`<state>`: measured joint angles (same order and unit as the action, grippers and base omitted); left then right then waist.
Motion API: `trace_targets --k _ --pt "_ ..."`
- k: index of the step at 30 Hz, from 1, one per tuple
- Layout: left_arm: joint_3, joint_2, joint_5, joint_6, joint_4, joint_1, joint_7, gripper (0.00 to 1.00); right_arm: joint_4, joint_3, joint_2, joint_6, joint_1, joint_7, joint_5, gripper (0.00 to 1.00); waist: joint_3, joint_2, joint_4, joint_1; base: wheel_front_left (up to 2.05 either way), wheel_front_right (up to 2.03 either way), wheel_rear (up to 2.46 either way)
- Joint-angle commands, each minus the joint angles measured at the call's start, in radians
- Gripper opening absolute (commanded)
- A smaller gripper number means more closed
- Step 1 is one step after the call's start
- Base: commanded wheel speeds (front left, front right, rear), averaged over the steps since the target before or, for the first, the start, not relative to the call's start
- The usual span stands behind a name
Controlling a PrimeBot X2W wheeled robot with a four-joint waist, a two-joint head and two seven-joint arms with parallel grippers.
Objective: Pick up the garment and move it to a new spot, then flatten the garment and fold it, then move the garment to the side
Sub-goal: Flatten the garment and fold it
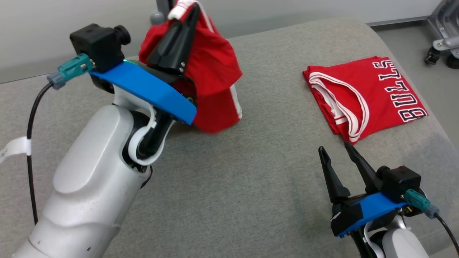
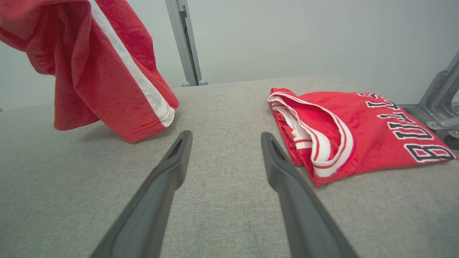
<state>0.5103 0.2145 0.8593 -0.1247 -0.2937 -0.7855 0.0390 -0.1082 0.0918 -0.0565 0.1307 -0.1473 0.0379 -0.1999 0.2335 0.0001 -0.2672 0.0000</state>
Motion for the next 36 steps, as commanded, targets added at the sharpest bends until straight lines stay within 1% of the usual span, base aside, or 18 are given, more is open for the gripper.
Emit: trace_targets --k 1,3,4,9,11,13,16,20,22,24,26,28,29,30,31,32,36 --pt "0.077 0.037 0.052 -0.009 0.057 -0.014 0.025 0.0 -0.004 -0.003 -0.001 0.0 -0.004 0.008 0.006 1.0 -0.005 -0.0001 0.014 0.0 0.0 0.0 0.0" --pt "0.159 0.083 0.088 -0.008 0.107 -0.007 0.024 0.0 -0.006 -0.01 0.0 0.0 0.003 0.009 0.006 1.0 -0.009 -0.0001 0.033 0.0 0.0 0.0 0.0" --pt "0.159 0.083 0.088 -0.008 0.107 -0.007 0.024 0.0 -0.006 -0.01 0.0 0.0 0.003 0.009 0.006 1.0 -0.009 -0.0001 0.033 0.0 0.0 0.0 0.0" --pt "0.336 0.203 0.153 -0.008 0.186 0.091 0.007 0.0 -0.006 -0.009 0.001 0.0 0.012 0.006 0.004 1.0 -0.02 -0.0001 0.088 0.0 0.0 0.0 0.0" --pt "0.397 0.269 0.139 -0.008 0.184 0.139 -0.007 0.0 -0.004 -0.008 0.001 0.0 0.016 0.002 0.005 1.0 -0.024 -0.0001 0.111 0.0 0.0 0.0 0.0" --pt "0.45 0.312 0.151 -0.008 0.175 0.204 -0.03 0.0 -0.001 -0.004 0.001 0.0 0.016 -0.001 0.006 1.0 -0.026 -0.0001 0.133 0.0 0.0 0.0 0.0" --pt "0.489 0.382 0.145 -0.004 0.135 0.263 -0.054 0.0 0.002 -0.003 0.001 0.0 0.019 -0.008 0.009 1.0 -0.029 -0.0001 0.164 0.0 0.0 0.0 0.0" --pt "0.506 0.418 0.115 0.042 0.078 0.296 -0.061 0.0 0.004 -0.002 0.001 0.0 0.02 -0.008 0.008 1.0 -0.035 -0.0001 0.195 0.0 0.0 0.0 0.0" --pt "0.518 0.439 0.073 0.085 0.04 0.29 -0.069 0.0 0.002 0.002 0.002 0.0 0.018 -0.011 0.008 1.0 -0.039 -0.0001 0.203 0.0 0.0 0.0 0.0" --pt "0.519 0.442 0.047 0.14 0.003 0.289 -0.071 0.0 0.0 0.008 0.002 0.0 0.016 -0.011 0.005 1.0 -0.042 -0.0001 0.206 0.0 0.0 0.0 0.0" --pt "0.496 0.438 0.031 0.198 -0.034 0.292 -0.033 0.0 -0.002 0.011 0.002 0.0 0.015 -0.011 0.004 1.0 -0.045 -0.0001 0.207 0.0 0.0 0.0 0.0" --pt "0.484 0.423 0.031 0.233 -0.06 0.309 -0.007 0.0 -0.005 0.015 0.003 0.0 0.015 -0.011 0.0 1.0 -0.049 -0.0001 0.203 0.0 0.0 0.0 0.0" --pt "0.479 0.417 0.034 0.243 -0.067 0.313 0.006 0.0 -0.006 0.016 0.003 0.0 0.015 -0.01 -0.001 1.0 -0.05 -0.0001 0.201 0.0 0.0 0.0 0.0" --pt "0.473 0.413 0.041 0.249 -0.071 0.318 0.021 0.07 -0.006 0.014 0.003 0.0 0.016 -0.008 0.0 1.0 -0.052 -0.0001 0.199 0.0 0.0 0.0 0.0" --pt "0.462 0.406 0.046 0.25 -0.071 0.324 0.041 0.73 -0.007 0.011 0.003 0.0 0.018 -0.006 0.0 1.0 -0.054 -0.0001 0.197 0.0 0.0 0.0 0.0" --pt "0.452 0.399 0.052 0.255 -0.07 0.332 0.06 1.0 -0.007 0.009 0.003 0.0 0.021 -0.005 0.001 1.0 -0.057 -0.0001 0.195 0.0 0.0 0.0 0.0" --pt "0.432 0.376 0.068 0.267 -0.069 0.371 0.139 1.0 -0.013 -0.009 0.004 0.0 0.039 -0.005 0.005 1.0 -0.085 -0.0001 0.193 0.0 0.0 0.0 0.0"
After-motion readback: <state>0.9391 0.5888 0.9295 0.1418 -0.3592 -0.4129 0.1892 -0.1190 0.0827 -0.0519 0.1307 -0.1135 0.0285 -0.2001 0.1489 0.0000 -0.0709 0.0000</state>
